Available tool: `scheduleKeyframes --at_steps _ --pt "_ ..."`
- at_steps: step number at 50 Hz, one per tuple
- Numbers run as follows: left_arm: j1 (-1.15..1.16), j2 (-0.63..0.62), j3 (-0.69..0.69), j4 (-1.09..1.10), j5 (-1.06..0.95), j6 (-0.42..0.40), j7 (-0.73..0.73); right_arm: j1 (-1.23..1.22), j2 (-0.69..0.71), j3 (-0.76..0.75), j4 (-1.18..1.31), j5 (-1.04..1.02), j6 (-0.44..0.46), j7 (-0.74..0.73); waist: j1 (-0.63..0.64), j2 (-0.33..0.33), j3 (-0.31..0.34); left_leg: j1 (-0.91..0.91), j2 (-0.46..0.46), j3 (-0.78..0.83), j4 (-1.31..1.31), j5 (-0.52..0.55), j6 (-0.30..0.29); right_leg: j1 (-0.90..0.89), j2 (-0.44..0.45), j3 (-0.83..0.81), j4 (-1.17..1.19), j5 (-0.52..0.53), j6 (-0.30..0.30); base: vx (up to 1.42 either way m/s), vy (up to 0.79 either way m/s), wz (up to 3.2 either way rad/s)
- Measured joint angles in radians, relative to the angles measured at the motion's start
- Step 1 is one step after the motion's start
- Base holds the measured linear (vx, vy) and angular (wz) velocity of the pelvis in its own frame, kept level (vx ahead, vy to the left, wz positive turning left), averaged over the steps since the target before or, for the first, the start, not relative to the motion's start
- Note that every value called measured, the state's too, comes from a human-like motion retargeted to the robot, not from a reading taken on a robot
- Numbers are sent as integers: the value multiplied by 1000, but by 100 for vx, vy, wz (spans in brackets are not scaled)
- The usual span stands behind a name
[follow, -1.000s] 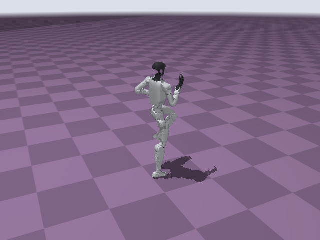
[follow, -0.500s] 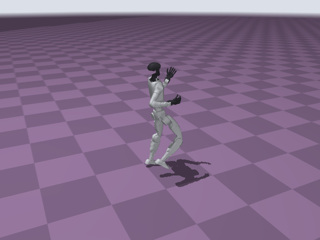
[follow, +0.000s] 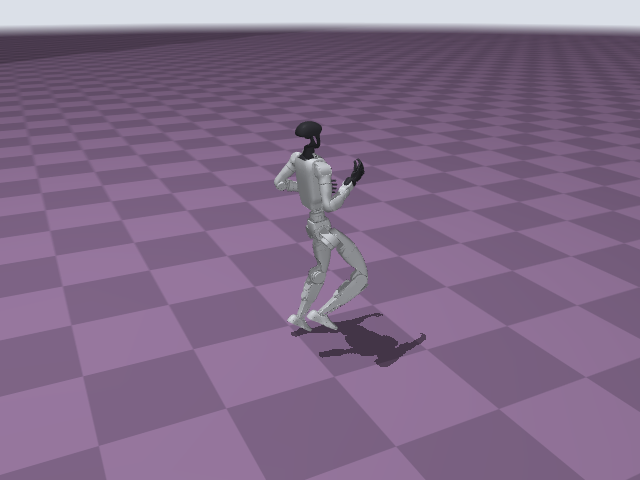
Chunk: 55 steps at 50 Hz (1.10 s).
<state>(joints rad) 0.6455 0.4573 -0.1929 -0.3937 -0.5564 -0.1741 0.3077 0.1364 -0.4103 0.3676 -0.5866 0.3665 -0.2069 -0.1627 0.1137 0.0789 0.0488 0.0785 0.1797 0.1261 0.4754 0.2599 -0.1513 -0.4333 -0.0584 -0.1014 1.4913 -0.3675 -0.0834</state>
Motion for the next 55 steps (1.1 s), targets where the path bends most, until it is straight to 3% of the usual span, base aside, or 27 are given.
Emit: scheduleKeyframes --at_steps 2,5,7,8,11,13,14,15,18,20,22,23,25,26,28,30,32,34,36,38,40,42,45,47,50,53,55 --pt "-187 -43 -39 64 88 -20 38 54 0 -7 129 -88 -16 -83 -81 36 9 75 41 -8 -152 -256 -13 -264 -17 -73 391 -107 20 -16 12 74" --pt "-575 -84 -138 132 248 -94 146 131 9 -68 300 -171 -38 -201 -187 37 60 75 63 -9 -196 -611 59 -590 -28 -76 763 -223 102 -25 11 123" --pt "-845 -59 -158 89 272 -104 180 266 6 -152 283 -68 -61 -195 -262 2 94 25 29 -96 -140 -614 114 -625 -98 -59 802 -254 140 -13 0 183" --pt "-942 -57 -157 51 301 -96 176 355 -9 -192 236 -26 -74 -160 -268 -2 72 -13 18 -114 -110 -574 119 -626 -124 -64 771 -253 112 1 -4 62" --pt "-1012 -109 -126 -114 392 -93 206 573 -163 -256 61 16 -97 -24 -221 48 -60 -48 44 -37 -153 -294 69 -545 -47 -96 495 -126 8 16 -8 -101" --pt "-949 -166 -105 -228 408 -110 220 658 -259 -277 -1 49 -93 62 -227 71 -106 -53 41 -23 -153 -112 33 -361 33 -72 201 35 23 21 -9 -41" --pt "-895 -183 -98 -279 404 -113 203 700 -268 -292 -17 44 -76 97 -235 56 -109 -79 16 -35 -71 -107 38 -225 46 -40 20 130 59 19 -8 70" --pt "-835 -197 -92 -329 398 -113 177 746 -261 -308 -30 31 -51 129 -242 32 -105 -115 -17 -50 43 -136 52 -74 48 -2 -173 230 104 17 -6 107" --pt "-753 -196 -31 -292 198 -136 94 526 -204 -263 225 -17 -7 39 -209 -73 80 -288 -70 34 739 -411 148 489 18 185 -910 566 273 10 -5 64" --pt "-647 -172 -38 -226 159 -136 83 370 -151 -194 392 -29 10 -54 -141 -149 76 -579 -78 117 1238 -549 219 641 -64 327 -1241 613 297 -1 -8 -27" --pt "-551 -143 -44 -137 143 -129 123 176 -101 -150 536 -115 22 -98 -51 -172 61 -932 -34 132 1630 -596 191 630 -115 354 -1297 278 191 -7 -8 -98" --pt "-503 -123 -24 -88 129 -141 157 64 -83 -133 567 -138 17 -144 12 -176 114 -1043 -10 125 1771 -618 129 642 -135 364 -1293 113 156 -12 -8 -203" --pt "-371 -70 28 3 62 -165 153 -154 -60 -123 529 -120 -21 -190 129 -154 230 -1153 49 79 1936 -675 -1 654 -137 429 -1229 -54 91 -16 -8 -241" --pt "-284 -40 61 14 18 -159 118 -251 -46 -127 461 -92 -27 -165 146 -136 265 -1152 94 45 1945 -694 -9 645 -106 462 -1172 -43 77 -11 -9 -153" --pt "-123 25 84 -8 -22 -152 75 -380 -8 -119 301 -49 -31 -132 129 -135 252 -1152 140 18 1899 -697 57 655 -87 445 -1182 39 81 7 -6 42" --pt "-8 113 47 -92 1 -155 85 -388 36 -76 92 -52 -28 -155 82 -180 139 -1139 86 64 1753 -652 170 723 -136 335 -1415 241 119 26 4 189" --pt "56 199 20 -155 16 -132 52 -332 56 -41 -108 -74 -33 -144 132 -216 52 -995 34 123 1513 -586 187 722 -163 283 -1525 458 175 22 10 32" --pt "149 204 35 -171 -3 -97 -18 -253 58 -10 -211 13 -45 -48 180 -192 13 -731 9 138 1192 -474 123 698 -135 246 -1475 534 165 14 11 -123" --pt "213 137 54 -156 -29 -54 -68 -162 50 30 -213 87 -39 20 150 -96 40 -382 -15 70 768 -282 13 686 -44 161 -1250 441 60 7 12 -88" --pt "164 45 23 -100 10 -22 -71 -84 38 70 -133 44 -26 35 65 -23 65 -102 -52 -45 304 -41 -64 461 15 56 -659 200 -40 -3 13 15" --pt "-10 -24 -25 -22 32 -7 -21 -52 36 94 0 -86 -1 2 15 -19 27 -37 -81 -114 17 4 -15 18 -1 0 20 36 -13 -10 10 7" --pt "-222 -89 -77 52 80 -30 9 -21 32 73 139 -215 -6 -75 -51 21 56 42 -31 -85 -108 -308 25 -270 11 -45 438 -58 15 -16 12 34" --pt "-651 -116 -165 103 167 -100 147 50 49 -25 322 -310 -12 -205 -194 4 155 3 -33 -120 -49 -678 153 -596 -15 -36 814 -115 177 -25 9 168" --pt "-939 -83 -182 61 203 -99 186 209 25 -123 327 -187 -39 -222 -255 -17 182 -99 -73 -199 85 -678 179 -652 -92 -23 842 -149 186 -17 4 169" --pt "-1154 -116 -164 -37 284 -93 181 484 -131 -208 212 -17 -22 13 -205 -1 75 -74 -74 -130 -82 -489 136 -642 -113 -32 674 -98 83 9 -1 -69" --pt "-1078 -162 -105 -175 319 -162 279 623 -320 -247 123 -50 -97 -40 -292 61 -12 11 -35 -151 -320 -148 18 -380 -24 -74 273 80 118 18 -8 9" --pt "-992 -189 -81 -242 275 -164 247 675 -337 -274 134 -11 -63 27 -338 50 -23 17 -42 -134 -300 -58 -3 -114 -23 -80 -66 219 171 9 -10 118"
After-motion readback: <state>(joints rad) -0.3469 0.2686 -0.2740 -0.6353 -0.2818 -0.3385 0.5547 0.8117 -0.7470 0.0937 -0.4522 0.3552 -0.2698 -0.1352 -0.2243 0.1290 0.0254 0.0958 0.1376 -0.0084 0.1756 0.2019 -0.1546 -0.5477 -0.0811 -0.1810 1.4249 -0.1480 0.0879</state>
